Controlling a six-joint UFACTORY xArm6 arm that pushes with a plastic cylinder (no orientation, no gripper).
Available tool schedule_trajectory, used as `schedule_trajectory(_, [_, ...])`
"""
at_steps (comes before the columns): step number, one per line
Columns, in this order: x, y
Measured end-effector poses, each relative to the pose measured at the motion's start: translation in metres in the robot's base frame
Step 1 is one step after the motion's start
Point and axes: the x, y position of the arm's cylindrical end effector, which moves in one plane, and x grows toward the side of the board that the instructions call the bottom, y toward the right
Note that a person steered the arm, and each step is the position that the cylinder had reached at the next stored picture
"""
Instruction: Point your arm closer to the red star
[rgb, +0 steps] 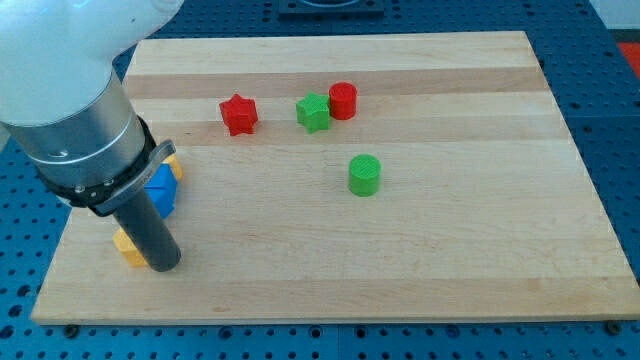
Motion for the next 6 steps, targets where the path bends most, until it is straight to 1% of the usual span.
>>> schedule_trajectory(1, [0.005,-0.002])
schedule_trajectory(2, [0.019,-0.018])
schedule_trajectory(3, [0.025,-0.052])
schedule_trajectory(5, [0.022,-0.123])
schedule_trajectory(6, [-0.002,-0.126])
